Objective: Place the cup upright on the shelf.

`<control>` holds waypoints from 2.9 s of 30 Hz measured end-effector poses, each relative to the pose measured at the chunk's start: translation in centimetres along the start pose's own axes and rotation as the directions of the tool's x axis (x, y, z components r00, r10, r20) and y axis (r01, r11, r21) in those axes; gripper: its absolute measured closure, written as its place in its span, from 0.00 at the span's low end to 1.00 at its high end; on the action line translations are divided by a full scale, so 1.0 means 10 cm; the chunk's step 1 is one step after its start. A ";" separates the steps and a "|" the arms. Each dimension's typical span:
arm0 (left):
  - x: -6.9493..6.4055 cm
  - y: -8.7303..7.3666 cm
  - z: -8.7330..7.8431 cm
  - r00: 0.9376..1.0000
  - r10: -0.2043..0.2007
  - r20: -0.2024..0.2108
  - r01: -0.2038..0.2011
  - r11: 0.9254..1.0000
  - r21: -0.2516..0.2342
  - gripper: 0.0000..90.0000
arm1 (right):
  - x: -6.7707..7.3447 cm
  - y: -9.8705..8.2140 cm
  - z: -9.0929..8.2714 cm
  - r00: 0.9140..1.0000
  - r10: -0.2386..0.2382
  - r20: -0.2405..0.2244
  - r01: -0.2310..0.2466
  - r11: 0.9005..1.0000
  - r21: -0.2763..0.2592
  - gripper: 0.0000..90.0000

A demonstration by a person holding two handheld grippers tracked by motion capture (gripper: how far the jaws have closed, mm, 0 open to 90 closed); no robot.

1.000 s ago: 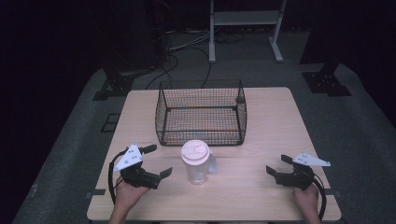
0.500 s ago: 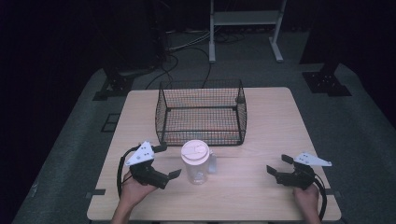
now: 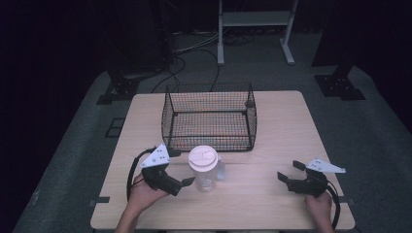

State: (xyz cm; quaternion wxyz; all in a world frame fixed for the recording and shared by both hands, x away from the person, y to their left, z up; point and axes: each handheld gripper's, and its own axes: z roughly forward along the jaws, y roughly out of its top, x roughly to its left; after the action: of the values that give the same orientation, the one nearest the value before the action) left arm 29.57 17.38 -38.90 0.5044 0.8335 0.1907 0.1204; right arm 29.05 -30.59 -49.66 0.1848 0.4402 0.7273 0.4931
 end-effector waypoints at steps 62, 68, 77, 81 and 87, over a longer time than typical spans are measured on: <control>0.09 0.36 0.58 0.992 0.013 0.127 -0.043 0.972 0.230 0.06 | -0.01 0.00 0.00 1.000 0.004 -0.009 -0.004 1.000 -0.006 0.14; 0.08 0.41 0.60 0.992 0.016 0.125 -0.047 0.967 0.252 0.06 | -0.01 0.00 0.00 1.000 0.005 -0.010 -0.005 1.000 -0.008 0.14; 0.09 0.63 0.59 0.992 0.042 0.119 -0.073 0.961 0.267 0.06 | -0.01 0.00 -0.01 1.000 0.004 -0.012 -0.004 1.000 -0.009 0.14; 0.09 0.73 0.56 0.993 0.047 0.105 -0.074 0.962 0.265 0.06 | -0.02 0.00 -0.01 1.000 0.003 -0.012 -0.003 1.000 -0.011 0.14; 0.11 0.90 0.54 0.993 0.067 0.098 -0.092 0.957 0.277 0.06 | -0.02 0.00 -0.01 1.000 0.005 -0.014 -0.005 1.000 -0.014 0.14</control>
State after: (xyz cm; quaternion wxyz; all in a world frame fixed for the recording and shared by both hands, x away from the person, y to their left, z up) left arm 34.40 9.84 -33.43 0.3838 0.9081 0.1497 0.0756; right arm 29.11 -30.79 -49.65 0.1817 0.4374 0.7240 0.5015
